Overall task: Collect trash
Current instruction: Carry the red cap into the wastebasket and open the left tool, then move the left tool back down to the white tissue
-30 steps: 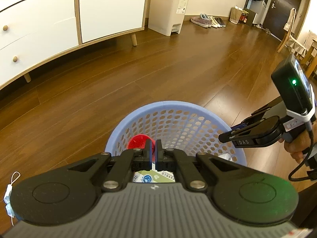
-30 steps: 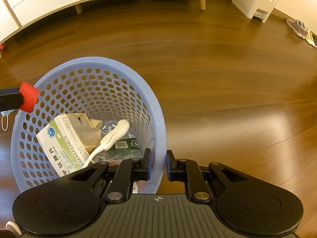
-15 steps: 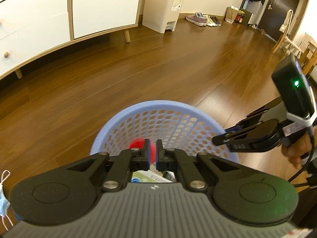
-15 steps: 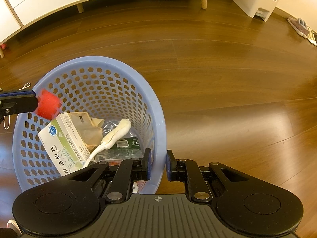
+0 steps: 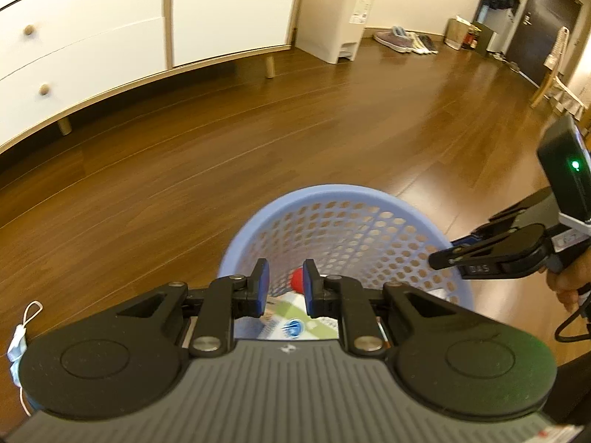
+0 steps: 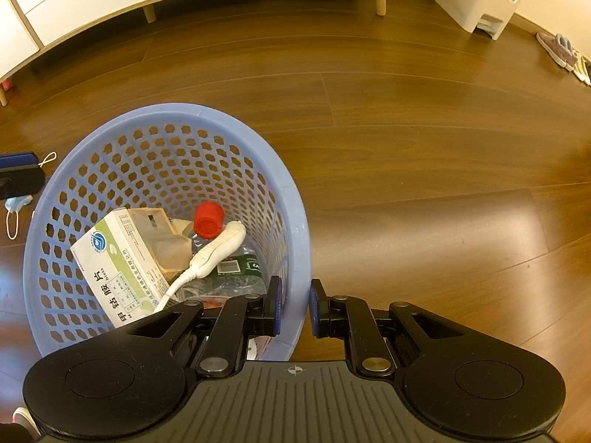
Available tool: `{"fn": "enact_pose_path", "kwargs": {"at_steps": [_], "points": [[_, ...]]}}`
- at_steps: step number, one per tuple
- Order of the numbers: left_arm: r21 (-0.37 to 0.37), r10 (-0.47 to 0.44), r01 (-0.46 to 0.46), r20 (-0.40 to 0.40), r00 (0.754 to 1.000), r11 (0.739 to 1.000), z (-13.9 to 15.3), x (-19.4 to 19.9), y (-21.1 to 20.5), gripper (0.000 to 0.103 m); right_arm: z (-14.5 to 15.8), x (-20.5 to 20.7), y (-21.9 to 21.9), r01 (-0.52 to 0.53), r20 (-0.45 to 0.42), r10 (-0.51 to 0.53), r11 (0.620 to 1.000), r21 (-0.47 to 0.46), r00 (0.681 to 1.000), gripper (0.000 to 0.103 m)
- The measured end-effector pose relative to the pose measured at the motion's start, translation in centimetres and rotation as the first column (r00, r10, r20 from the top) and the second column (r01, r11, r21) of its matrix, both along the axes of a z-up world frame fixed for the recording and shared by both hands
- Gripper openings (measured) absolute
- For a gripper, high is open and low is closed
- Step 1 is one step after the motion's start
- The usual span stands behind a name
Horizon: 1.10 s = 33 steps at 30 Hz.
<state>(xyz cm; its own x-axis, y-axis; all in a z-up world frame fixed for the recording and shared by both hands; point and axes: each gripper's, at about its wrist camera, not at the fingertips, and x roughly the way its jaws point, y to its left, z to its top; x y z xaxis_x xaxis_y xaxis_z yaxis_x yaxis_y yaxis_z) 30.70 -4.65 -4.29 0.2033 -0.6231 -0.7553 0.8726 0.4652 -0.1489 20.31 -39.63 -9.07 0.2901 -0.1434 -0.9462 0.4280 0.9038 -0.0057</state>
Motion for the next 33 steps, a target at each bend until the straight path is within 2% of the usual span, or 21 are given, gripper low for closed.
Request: {"fn": "enact_pose_path", "kwargs": {"at_steps": [15,25,33], "points": [[0.045,0.151,-0.152,0.035,0.988,0.987,-0.2,3.9,5.9,0.014,0.0,0.0,0.0,0.002,0.001,-0.002,1.000,-0.002,1.000,0.011],[0.121,0.241,-0.247,0.058,0.969,0.962,-1.9,6.1,10.2,0.014,0.1,0.0,0.0,0.004,0.001,-0.004,1.000,-0.003,1.000,0.011],[0.195,0.300,-0.314,0.101,0.949,0.929,-4.1,7.9,13.5,0.014,0.4,-0.2,-0.1,-0.002,0.006,0.002,1.000,0.006,1.000,0.011]]}}
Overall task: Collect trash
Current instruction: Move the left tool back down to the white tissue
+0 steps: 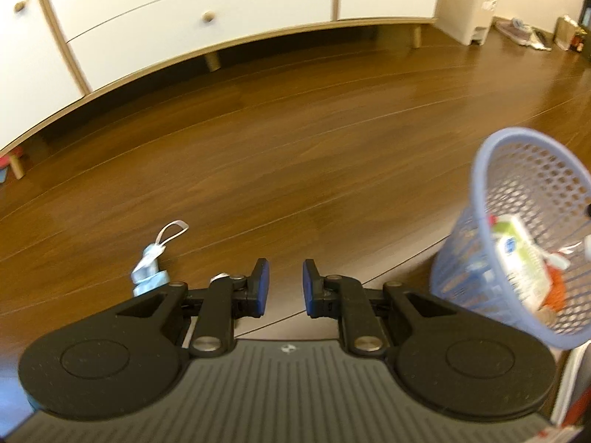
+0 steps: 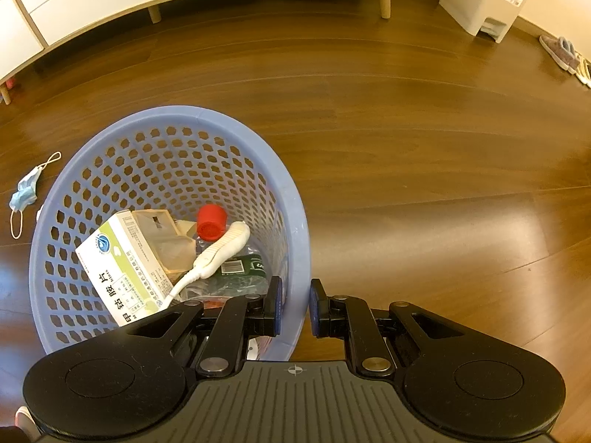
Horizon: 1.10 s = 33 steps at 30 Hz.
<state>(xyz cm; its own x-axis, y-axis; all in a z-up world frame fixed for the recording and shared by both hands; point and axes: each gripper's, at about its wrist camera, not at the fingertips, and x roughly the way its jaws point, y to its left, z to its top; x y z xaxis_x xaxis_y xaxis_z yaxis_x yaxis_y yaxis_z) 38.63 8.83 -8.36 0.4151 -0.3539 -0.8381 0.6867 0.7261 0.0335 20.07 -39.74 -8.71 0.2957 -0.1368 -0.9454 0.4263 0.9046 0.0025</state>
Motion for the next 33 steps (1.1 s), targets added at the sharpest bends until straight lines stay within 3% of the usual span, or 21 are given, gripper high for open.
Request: {"fn": "enact_pose_path", "kwargs": {"at_steps": [12,20,24,33], "points": [[0.157,0.033,-0.033,0.004,0.999,0.987,-6.3,2.2,4.1,0.016,0.1,0.2,-0.1,0.006,-0.005,-0.006,1.000,0.005,1.000,0.011],[0.176,0.061,-0.055,-0.024,0.998,0.983,-9.9,3.8,5.4,0.025,-0.1,0.2,-0.3,0.022,-0.012,-0.022,1.000,0.010,1.000,0.011],[0.161,0.064,-0.057,-0.040,0.997,0.985,-11.3,4.4,5.4,0.034,-0.2,0.2,-0.2,0.026,-0.019,-0.026,1.000,0.012,0.999,0.011],[0.162,0.077,-0.060,-0.098,0.992,0.985,-14.7,6.1,4.0,0.037,-0.6,0.7,-0.5,0.057,-0.029,-0.057,0.998,0.020,0.998,0.011]]}}
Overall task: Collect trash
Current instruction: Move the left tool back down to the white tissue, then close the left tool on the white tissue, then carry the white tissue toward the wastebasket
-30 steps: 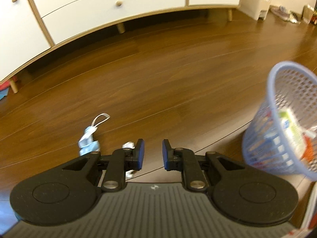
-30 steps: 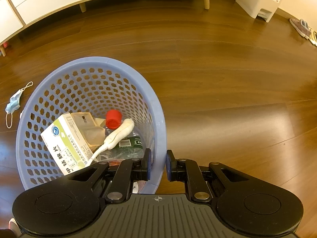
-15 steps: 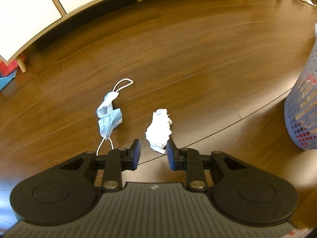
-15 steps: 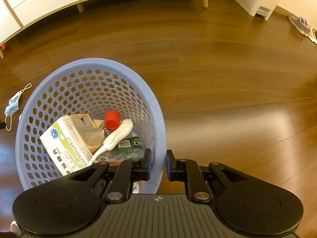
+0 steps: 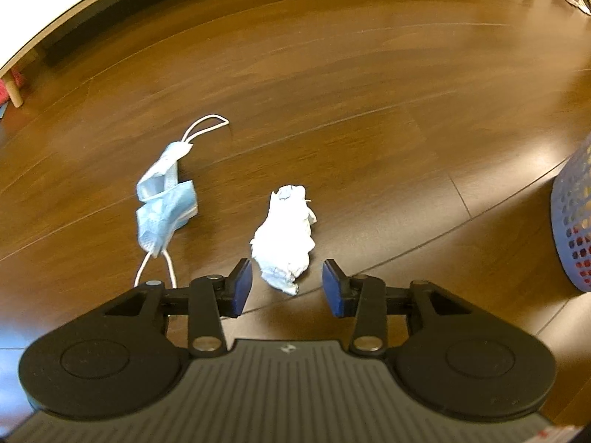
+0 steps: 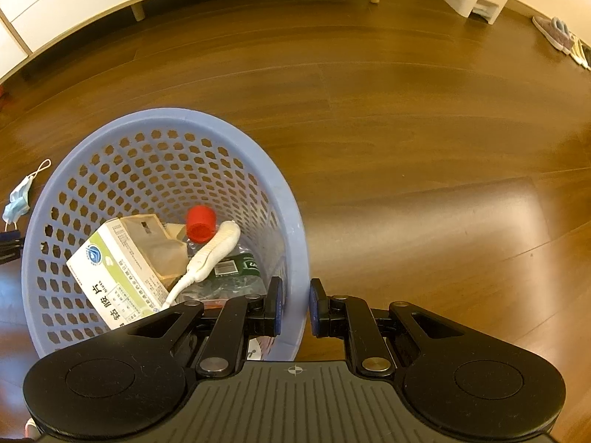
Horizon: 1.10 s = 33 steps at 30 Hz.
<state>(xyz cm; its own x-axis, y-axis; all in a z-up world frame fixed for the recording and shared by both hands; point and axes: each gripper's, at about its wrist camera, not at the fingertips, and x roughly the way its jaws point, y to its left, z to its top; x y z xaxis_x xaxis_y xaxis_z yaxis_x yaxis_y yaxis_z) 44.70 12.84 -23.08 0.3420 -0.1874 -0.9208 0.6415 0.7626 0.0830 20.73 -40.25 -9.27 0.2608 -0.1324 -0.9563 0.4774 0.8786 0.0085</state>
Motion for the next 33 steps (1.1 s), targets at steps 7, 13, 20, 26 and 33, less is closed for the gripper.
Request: {"fn": "enact_pose_path", "kwargs": {"at_steps": [7,13,20,26,33], "points": [[0.007,0.039,-0.039,-0.019,0.999,0.999,-1.8,1.8,-0.6,0.037,-0.2,-0.1,-0.1,0.005,-0.002,-0.005,1.000,0.001,1.000,0.011],[0.035,0.025,-0.024,-0.025,0.999,0.999,-3.0,2.6,-1.5,0.028,-0.2,-0.1,-0.1,0.007,0.000,-0.007,1.000,0.004,1.000,0.011],[0.031,-0.025,0.024,0.018,1.000,0.999,-1.5,1.5,-1.9,0.024,-0.1,-0.1,-0.2,0.006,0.000,-0.006,1.000,0.006,1.000,0.011],[-0.008,-0.019,0.019,0.020,1.000,1.000,1.3,0.7,-1.5,0.024,-0.1,-0.2,0.1,0.001,-0.002,-0.001,1.000,0.001,1.000,0.011],[-0.087,-0.053,0.056,0.034,0.998,0.995,6.8,-2.2,-2.0,0.024,0.0,-0.2,0.4,-0.016,0.004,0.016,1.000,-0.014,1.000,0.011]]}}
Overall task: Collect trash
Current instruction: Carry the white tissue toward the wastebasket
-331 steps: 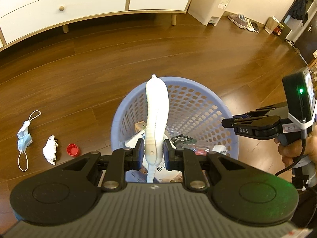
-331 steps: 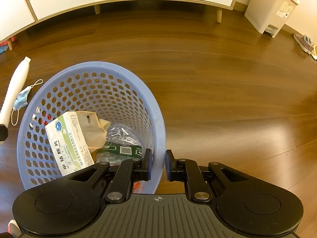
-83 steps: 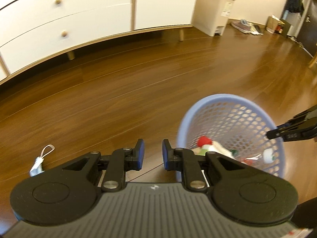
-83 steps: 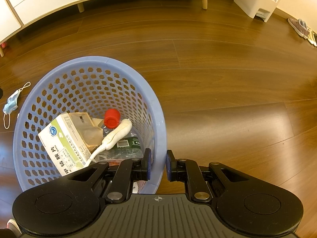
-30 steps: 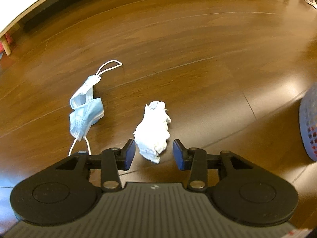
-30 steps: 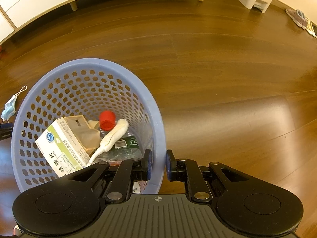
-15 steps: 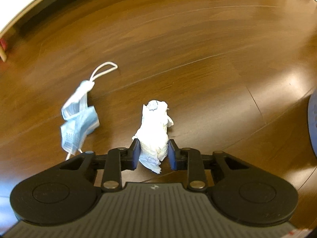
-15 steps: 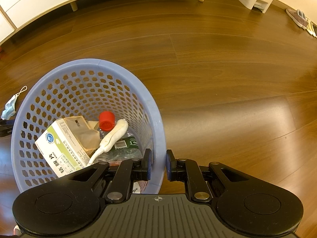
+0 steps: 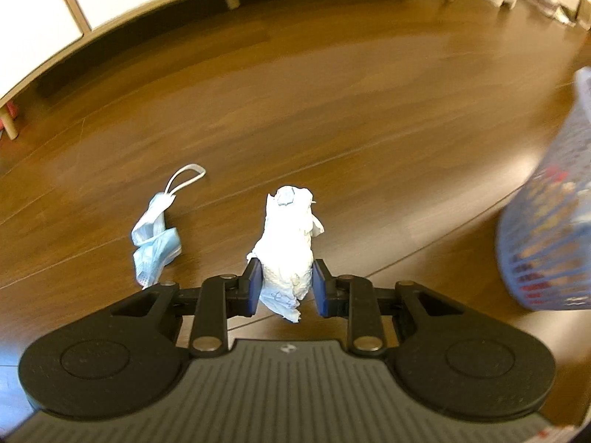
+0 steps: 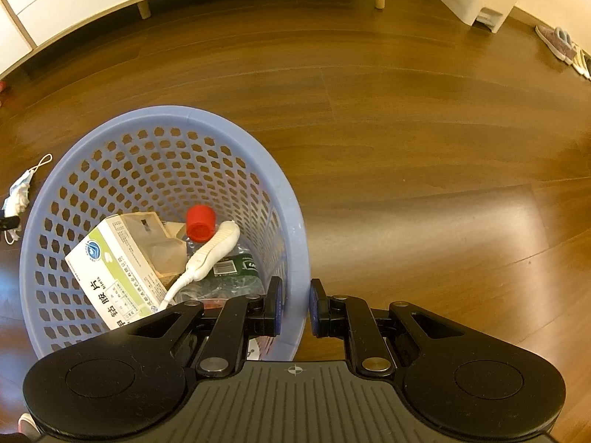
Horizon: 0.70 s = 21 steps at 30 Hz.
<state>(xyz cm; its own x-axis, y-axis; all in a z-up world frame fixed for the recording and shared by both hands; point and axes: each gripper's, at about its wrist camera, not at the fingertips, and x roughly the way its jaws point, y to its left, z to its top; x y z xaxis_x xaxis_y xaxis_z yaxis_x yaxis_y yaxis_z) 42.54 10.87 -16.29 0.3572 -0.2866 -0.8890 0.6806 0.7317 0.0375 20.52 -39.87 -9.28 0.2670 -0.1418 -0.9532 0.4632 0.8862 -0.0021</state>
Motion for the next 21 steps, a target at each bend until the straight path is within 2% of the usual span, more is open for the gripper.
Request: {"fn": "enact_pose_path", "kwargs": {"at_steps": [6,13,21], "points": [[-0.084,-0.059,0.061,0.028,0.998,0.995,5.5,-3.4,-1.4,0.024,0.3,-0.1,0.2,-0.014,0.017,0.015,1.000,-0.010,1.000,0.011],[-0.126,-0.100,0.108,0.068,0.993,0.986,10.7,-6.4,-3.1,0.024,0.4,-0.2,0.3,-0.034,0.018,0.035,0.999,-0.031,0.999,0.011],[-0.165,-0.147,0.154,0.054,0.988,0.974,14.6,-9.8,-5.2,0.024,0.3,-0.2,0.5,-0.040,0.020,0.041,0.998,-0.040,0.999,0.011]]}}
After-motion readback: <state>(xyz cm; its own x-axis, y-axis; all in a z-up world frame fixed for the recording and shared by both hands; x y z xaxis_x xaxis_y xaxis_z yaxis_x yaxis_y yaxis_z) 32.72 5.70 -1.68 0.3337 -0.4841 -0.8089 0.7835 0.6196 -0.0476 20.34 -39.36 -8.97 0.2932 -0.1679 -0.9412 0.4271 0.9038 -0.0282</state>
